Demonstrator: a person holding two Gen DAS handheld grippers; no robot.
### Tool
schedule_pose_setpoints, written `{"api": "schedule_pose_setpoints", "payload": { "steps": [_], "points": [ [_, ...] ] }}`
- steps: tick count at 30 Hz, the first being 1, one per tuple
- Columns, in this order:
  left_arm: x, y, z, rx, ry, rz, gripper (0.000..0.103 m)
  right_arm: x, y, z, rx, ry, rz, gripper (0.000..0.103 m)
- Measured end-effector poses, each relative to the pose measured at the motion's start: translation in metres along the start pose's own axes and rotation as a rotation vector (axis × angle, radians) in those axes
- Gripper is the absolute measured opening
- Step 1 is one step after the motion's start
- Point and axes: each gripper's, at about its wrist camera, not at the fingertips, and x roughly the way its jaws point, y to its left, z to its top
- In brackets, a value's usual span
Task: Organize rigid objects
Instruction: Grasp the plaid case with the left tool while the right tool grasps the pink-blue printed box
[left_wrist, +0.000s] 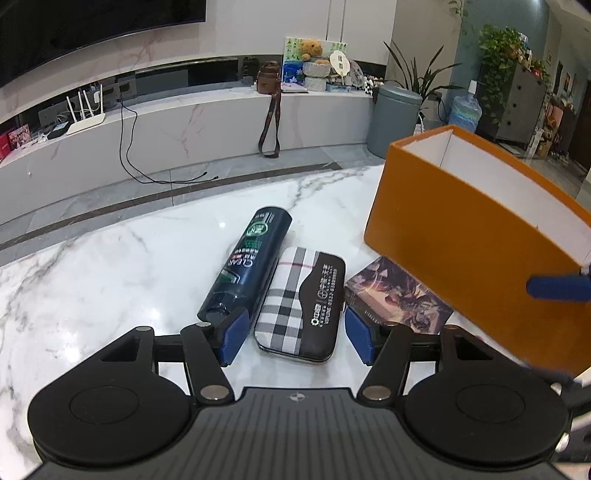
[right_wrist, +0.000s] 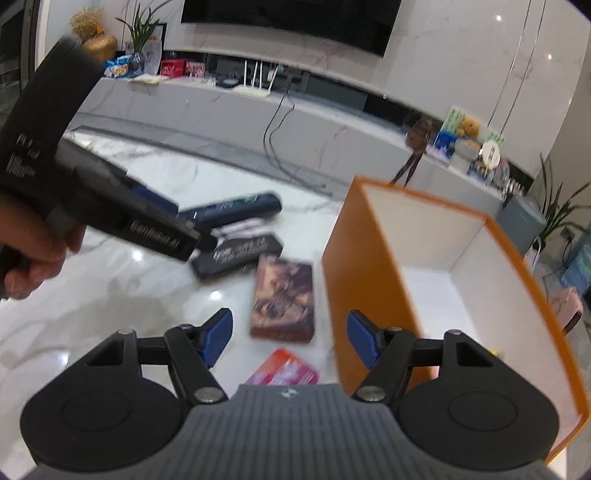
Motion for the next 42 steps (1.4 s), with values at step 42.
{"api": "schedule_pose_setpoints", "payload": {
  "steps": [42],
  "points": [
    [0.019, 0.001, -0.034, 0.080, 0.014, -0.003, 0.073, 0.050, -0.006, -0.044, 0.257, 0.142, 0.102, 0.053]
  ]
}}
